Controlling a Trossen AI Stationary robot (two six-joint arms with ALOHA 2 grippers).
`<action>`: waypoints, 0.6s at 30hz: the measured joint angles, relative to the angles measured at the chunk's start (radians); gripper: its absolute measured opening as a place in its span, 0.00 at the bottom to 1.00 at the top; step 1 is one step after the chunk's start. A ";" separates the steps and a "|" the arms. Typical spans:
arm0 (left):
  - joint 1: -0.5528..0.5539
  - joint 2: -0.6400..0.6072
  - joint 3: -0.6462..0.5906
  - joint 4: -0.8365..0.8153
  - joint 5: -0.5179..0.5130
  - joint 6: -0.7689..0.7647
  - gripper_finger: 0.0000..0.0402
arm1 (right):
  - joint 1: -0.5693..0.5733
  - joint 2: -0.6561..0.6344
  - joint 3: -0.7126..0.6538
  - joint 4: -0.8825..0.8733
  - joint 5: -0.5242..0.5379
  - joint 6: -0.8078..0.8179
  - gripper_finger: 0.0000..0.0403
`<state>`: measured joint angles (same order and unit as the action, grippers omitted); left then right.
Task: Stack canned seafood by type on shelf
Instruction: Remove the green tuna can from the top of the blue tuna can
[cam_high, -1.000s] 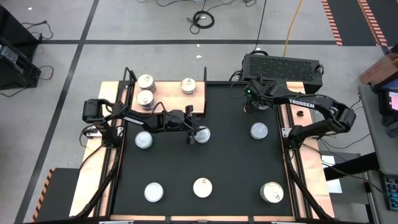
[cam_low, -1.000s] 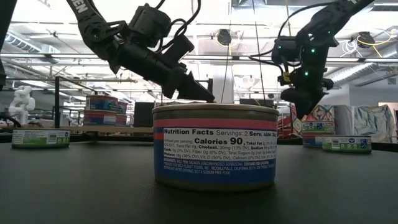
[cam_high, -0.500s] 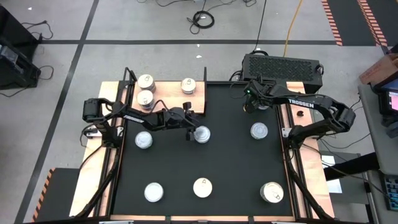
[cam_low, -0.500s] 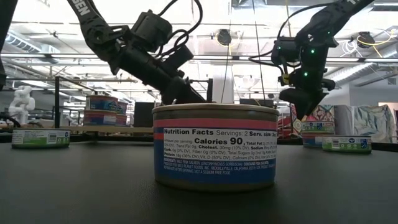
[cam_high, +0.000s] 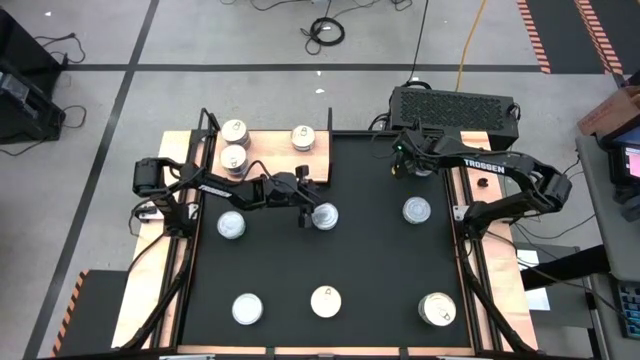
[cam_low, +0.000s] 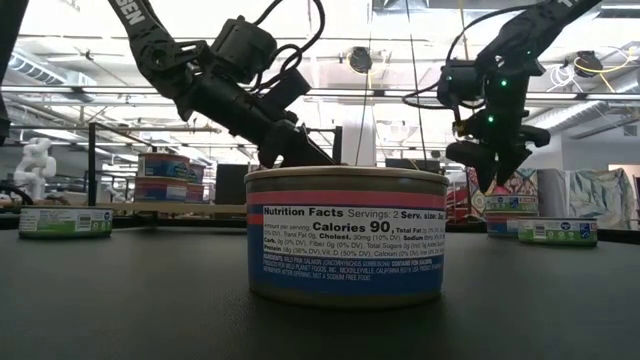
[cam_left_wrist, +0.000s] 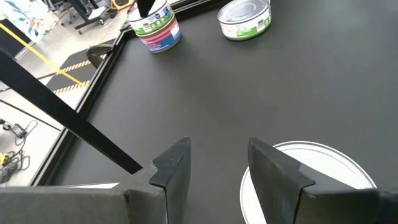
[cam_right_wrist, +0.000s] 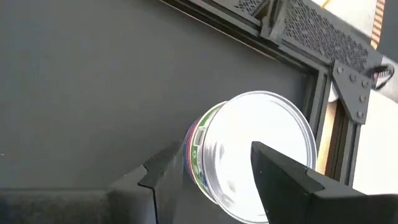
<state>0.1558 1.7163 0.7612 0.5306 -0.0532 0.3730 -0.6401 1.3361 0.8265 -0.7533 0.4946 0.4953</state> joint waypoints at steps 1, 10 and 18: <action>0.000 0.000 0.000 0.001 0.000 0.000 0.40 | 0.003 0.000 0.000 -0.002 0.000 0.013 0.45; 0.000 0.000 0.000 0.001 0.001 -0.001 0.40 | 0.035 0.086 -0.040 0.074 0.031 0.024 0.45; 0.000 0.000 0.000 0.002 0.001 -0.001 0.40 | 0.066 0.117 -0.044 0.041 0.115 0.067 0.32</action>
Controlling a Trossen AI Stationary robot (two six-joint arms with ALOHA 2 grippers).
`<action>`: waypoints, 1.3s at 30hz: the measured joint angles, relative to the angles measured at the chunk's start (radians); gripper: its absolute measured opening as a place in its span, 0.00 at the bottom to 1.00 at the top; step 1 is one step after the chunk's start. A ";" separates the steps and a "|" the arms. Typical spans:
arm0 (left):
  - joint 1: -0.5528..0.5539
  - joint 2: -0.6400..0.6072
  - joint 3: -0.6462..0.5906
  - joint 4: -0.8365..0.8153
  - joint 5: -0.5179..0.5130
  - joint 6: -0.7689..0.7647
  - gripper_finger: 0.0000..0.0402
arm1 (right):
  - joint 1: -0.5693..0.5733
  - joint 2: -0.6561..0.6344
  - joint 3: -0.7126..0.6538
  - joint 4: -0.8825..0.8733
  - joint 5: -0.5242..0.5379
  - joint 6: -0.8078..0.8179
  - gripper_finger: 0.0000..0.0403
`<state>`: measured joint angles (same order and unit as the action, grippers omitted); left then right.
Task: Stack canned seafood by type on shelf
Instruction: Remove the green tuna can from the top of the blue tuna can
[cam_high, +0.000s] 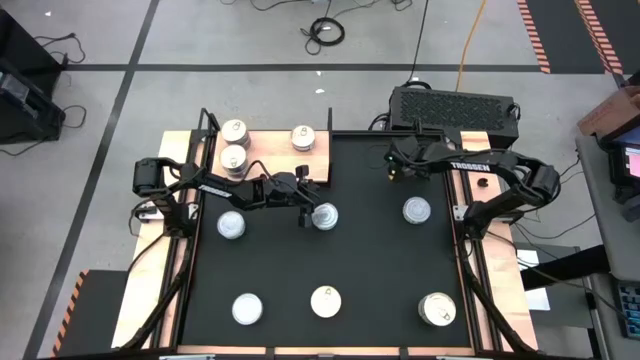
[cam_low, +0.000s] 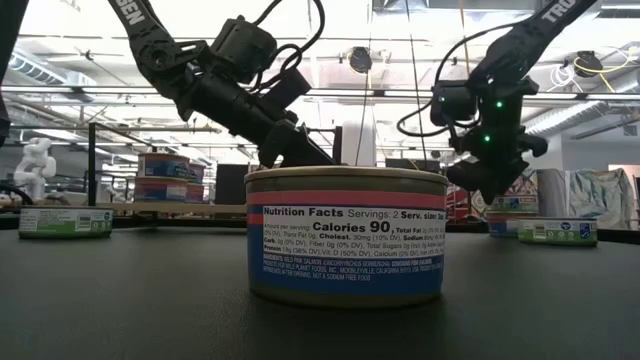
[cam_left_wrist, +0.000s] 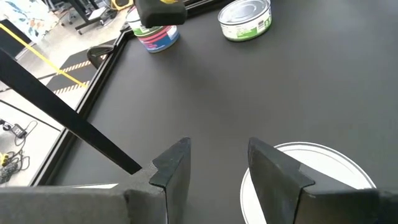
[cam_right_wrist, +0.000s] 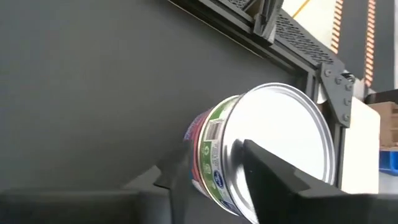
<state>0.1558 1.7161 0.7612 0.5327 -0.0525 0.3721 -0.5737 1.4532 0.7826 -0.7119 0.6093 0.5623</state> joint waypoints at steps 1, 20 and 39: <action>0.000 0.000 0.000 0.000 0.000 0.000 0.40 | 0.004 0.000 0.000 -0.005 0.006 0.001 0.29; 0.000 0.000 0.000 0.007 0.000 -0.001 0.40 | 0.048 -0.088 0.020 -0.038 -0.047 -0.012 0.00; 0.000 0.000 0.000 0.017 0.000 -0.002 0.40 | 0.111 -0.110 0.023 -0.034 -0.041 -0.022 0.00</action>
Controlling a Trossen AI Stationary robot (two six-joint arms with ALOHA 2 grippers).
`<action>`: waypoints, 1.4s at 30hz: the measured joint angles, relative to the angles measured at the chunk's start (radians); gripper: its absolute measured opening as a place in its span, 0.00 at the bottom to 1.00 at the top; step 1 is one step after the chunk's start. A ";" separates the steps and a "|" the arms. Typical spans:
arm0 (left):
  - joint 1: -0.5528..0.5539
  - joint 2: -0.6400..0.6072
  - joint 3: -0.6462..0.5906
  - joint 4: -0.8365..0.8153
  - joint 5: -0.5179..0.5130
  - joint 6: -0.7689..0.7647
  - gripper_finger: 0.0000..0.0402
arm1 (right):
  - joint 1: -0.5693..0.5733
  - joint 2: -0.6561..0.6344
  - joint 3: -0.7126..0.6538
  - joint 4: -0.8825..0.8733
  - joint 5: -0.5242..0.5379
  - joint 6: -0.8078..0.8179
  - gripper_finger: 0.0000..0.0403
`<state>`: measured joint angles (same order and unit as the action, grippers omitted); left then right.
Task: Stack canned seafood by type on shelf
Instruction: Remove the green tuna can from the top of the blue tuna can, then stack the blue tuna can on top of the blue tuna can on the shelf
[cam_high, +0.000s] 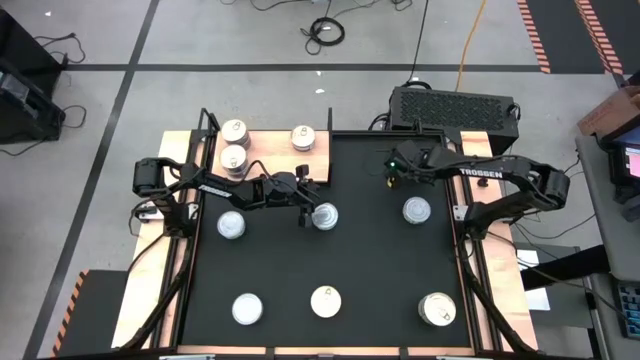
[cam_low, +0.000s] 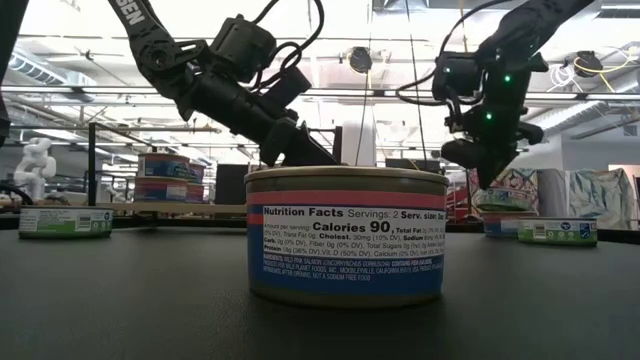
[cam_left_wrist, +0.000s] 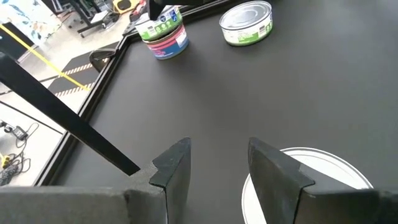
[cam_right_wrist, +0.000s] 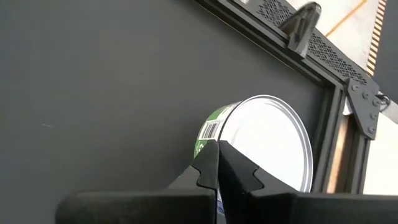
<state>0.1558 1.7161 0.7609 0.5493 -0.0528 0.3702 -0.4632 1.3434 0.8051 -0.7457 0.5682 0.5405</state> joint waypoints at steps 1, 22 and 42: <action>0.000 0.000 0.000 0.002 0.000 -0.001 0.40 | 0.009 0.000 0.000 0.007 0.000 0.003 0.00; -0.006 0.000 0.000 0.008 0.002 -0.025 0.40 | 0.171 0.139 0.003 0.288 -0.104 0.003 0.00; -0.103 0.104 0.362 -0.169 0.075 -0.032 0.40 | -0.012 -0.020 0.087 -0.214 -0.016 0.054 0.04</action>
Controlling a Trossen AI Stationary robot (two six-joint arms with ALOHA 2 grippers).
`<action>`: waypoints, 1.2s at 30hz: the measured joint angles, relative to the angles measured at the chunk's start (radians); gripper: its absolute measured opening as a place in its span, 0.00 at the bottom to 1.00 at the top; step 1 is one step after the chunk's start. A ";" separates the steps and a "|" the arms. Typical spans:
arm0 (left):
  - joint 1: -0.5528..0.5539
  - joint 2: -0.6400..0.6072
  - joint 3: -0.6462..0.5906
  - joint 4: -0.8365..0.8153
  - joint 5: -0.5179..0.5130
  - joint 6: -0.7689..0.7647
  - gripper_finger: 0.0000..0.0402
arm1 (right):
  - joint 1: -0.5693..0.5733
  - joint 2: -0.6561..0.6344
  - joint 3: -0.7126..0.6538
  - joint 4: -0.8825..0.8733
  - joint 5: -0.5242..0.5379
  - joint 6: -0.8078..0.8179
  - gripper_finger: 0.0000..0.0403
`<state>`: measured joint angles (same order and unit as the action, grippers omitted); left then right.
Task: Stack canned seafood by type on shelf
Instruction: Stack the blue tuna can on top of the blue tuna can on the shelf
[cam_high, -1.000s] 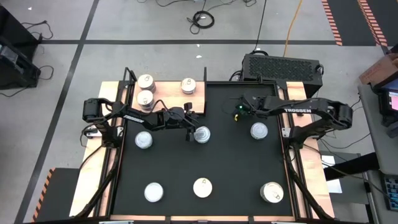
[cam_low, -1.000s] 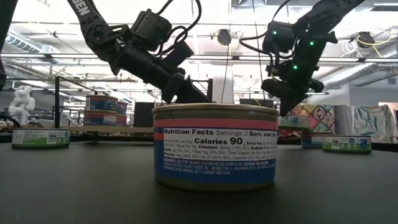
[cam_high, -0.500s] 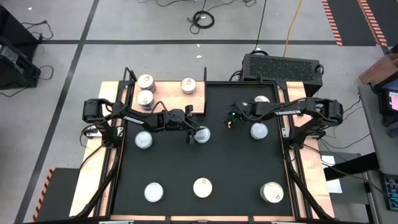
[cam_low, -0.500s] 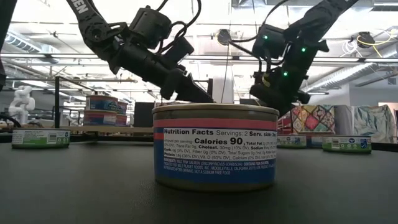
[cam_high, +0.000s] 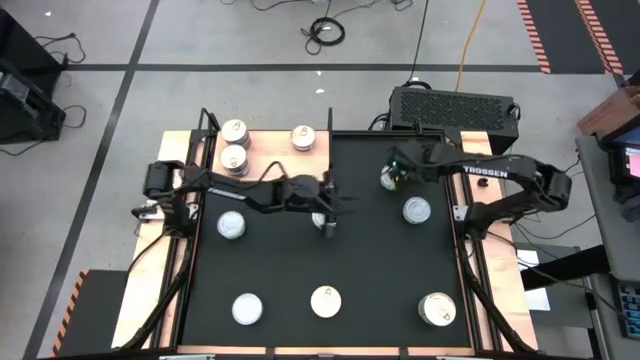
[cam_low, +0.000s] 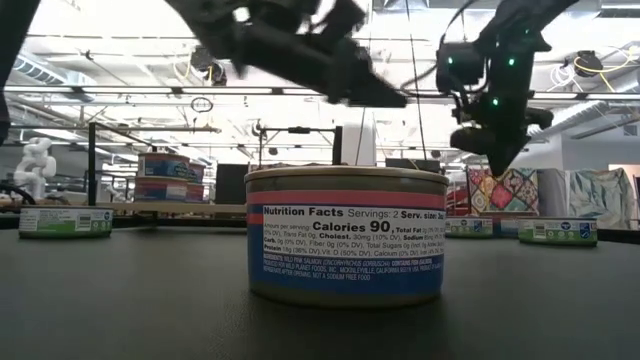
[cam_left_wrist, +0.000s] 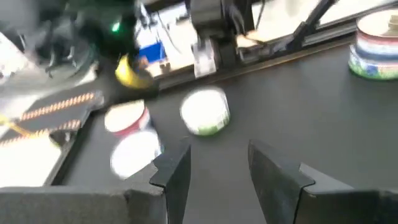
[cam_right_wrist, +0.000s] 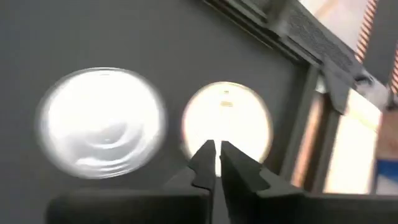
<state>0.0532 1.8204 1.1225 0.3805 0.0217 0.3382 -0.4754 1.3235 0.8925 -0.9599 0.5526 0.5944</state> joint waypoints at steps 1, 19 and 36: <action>0.003 0.030 0.042 -0.024 0.006 0.008 0.40 | -0.037 0.000 0.000 0.006 0.000 -0.016 0.02; 0.005 0.257 0.327 -0.189 -0.001 0.038 0.40 | -0.416 0.222 0.000 0.236 0.070 -0.346 0.00; 0.003 0.257 0.326 -0.265 -0.002 0.054 0.40 | -0.359 0.292 0.000 0.126 -0.134 -0.400 0.00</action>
<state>0.0566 2.0777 1.4483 0.1155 0.0197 0.3927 -0.8341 1.6151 0.8925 -0.8335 0.4182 0.1946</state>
